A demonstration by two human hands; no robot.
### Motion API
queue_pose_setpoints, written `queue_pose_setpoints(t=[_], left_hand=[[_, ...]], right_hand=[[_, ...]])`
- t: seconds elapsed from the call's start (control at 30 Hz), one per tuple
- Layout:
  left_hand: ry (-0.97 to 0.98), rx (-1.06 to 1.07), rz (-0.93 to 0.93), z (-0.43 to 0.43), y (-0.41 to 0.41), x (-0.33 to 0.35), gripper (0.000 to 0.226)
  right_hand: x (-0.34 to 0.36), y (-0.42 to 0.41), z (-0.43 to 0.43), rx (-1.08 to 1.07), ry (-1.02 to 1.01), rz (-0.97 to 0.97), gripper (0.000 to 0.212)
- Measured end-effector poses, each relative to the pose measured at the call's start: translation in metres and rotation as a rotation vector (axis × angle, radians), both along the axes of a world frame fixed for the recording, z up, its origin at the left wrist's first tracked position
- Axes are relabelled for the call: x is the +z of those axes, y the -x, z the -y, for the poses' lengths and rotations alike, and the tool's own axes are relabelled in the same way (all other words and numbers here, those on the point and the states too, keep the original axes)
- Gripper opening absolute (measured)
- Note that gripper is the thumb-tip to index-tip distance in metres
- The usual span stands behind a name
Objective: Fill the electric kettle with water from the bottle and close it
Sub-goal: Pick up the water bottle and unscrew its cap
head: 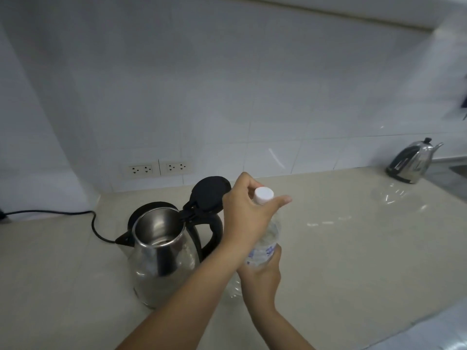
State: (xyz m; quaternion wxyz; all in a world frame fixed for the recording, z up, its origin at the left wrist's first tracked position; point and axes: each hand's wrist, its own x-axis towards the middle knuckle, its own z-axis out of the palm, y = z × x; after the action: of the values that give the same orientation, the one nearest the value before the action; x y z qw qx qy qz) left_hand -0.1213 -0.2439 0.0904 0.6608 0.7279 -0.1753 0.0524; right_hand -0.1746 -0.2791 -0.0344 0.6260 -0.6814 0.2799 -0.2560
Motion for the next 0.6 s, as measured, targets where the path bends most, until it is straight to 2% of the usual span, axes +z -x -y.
queue_pose_setpoints(t=[0.07, 0.2, 0.27, 0.33, 0.4, 0.47, 0.53, 0.6], left_hand=[[-0.027, -0.154, -0.088, -0.006, -0.006, 0.001, 0.042], [-0.086, -0.621, -0.221, -0.032, -0.026, 0.004, 0.032], [-0.053, -0.686, -0.222, -0.037, -0.031, 0.003, 0.027], [-0.032, -0.623, -0.194, -0.035, -0.031, 0.002, 0.020], [0.012, -0.464, -0.180, -0.027, -0.024, 0.000, 0.015], [0.084, -0.228, -0.154, -0.015, -0.016, -0.004, 0.023], [0.073, -0.009, -0.078, -0.005, -0.008, -0.004, 0.034], [0.064, 0.107, 0.031, 0.002, -0.002, 0.000, 0.038]], right_hand=[[0.001, 0.000, 0.001, -0.005, 0.015, 0.000, 0.075], [0.002, 0.000, 0.008, 0.027, 0.052, -0.018, 0.072], [0.003, 0.001, 0.009, 0.038, 0.054, -0.026, 0.073], [0.003, 0.000, 0.009, 0.040, 0.049, -0.022, 0.074], [0.004, 0.000, 0.009, 0.039, 0.038, -0.014, 0.073], [0.005, -0.001, 0.007, 0.045, 0.023, -0.010, 0.072], [0.005, -0.002, 0.006, 0.045, -0.009, -0.008, 0.076], [0.003, -0.003, 0.007, 0.037, -0.033, -0.012, 0.077]])
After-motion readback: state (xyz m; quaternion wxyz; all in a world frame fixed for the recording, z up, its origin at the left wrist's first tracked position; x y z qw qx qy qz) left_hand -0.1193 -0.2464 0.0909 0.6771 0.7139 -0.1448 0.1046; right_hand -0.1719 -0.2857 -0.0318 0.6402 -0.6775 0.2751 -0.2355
